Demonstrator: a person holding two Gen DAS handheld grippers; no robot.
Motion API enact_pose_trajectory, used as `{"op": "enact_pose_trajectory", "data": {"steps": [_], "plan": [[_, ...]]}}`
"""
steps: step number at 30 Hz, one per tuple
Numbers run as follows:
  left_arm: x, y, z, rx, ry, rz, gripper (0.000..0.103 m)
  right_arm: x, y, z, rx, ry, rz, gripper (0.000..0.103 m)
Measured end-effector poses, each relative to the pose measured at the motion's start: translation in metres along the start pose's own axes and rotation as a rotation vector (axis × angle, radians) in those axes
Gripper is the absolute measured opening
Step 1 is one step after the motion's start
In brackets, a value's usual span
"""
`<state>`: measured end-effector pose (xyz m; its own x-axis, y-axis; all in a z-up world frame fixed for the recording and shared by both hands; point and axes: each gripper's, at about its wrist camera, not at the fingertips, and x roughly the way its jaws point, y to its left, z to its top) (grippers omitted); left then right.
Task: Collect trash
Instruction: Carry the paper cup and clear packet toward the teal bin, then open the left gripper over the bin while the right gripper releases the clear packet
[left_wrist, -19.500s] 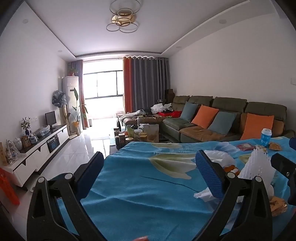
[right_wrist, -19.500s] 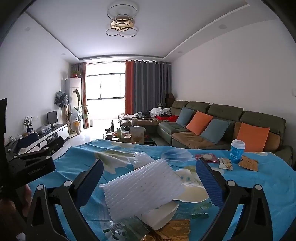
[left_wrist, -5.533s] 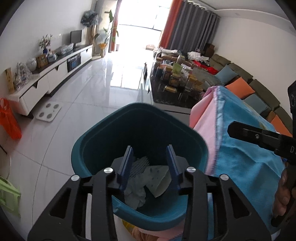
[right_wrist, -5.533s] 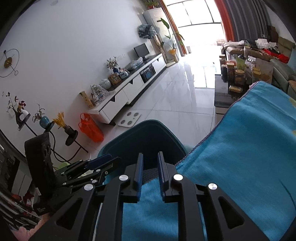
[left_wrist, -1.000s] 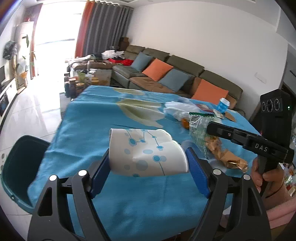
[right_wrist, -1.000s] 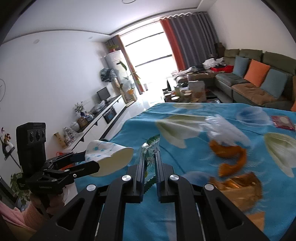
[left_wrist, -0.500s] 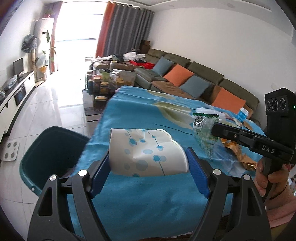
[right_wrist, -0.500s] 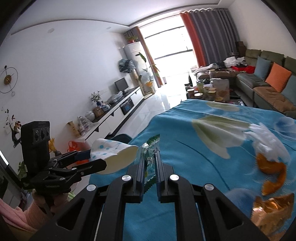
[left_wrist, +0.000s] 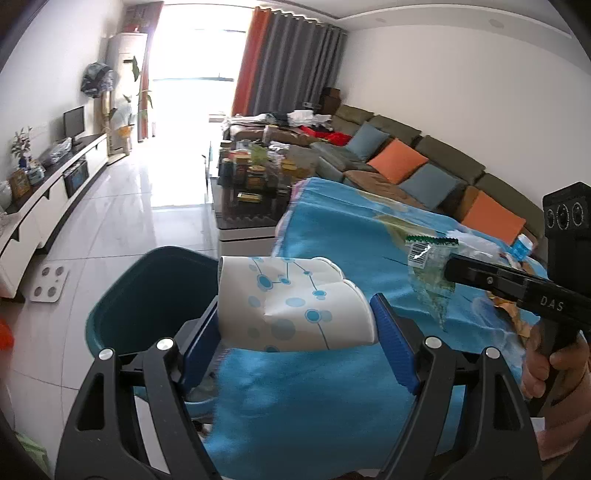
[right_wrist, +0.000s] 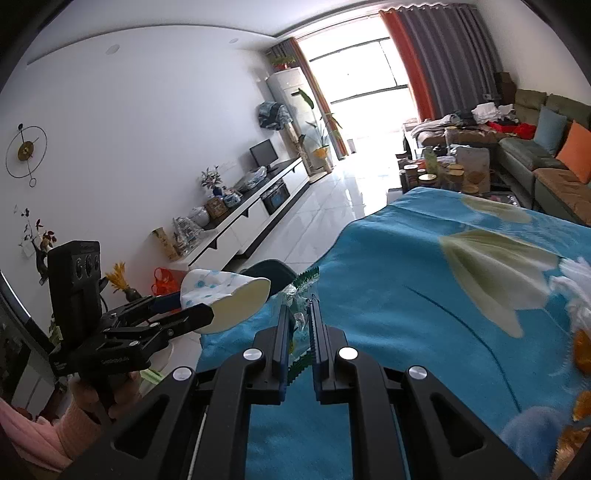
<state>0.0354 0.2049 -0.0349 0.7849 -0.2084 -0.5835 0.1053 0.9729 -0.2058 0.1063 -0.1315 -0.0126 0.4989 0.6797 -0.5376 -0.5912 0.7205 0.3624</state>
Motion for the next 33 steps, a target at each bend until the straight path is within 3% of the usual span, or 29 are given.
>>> {"op": "enact_pose_trajectory", "data": {"steps": [15,33], "plan": [[0.002,0.06,-0.009,-0.09,0.031,0.119,0.078,0.048,0.022,0.017,-0.039,0.053,0.077,0.009],[0.031,0.096,-0.021,-0.158,0.095,0.178,0.078,0.108,0.048,0.032,-0.062,0.142,0.111,0.009]]}}
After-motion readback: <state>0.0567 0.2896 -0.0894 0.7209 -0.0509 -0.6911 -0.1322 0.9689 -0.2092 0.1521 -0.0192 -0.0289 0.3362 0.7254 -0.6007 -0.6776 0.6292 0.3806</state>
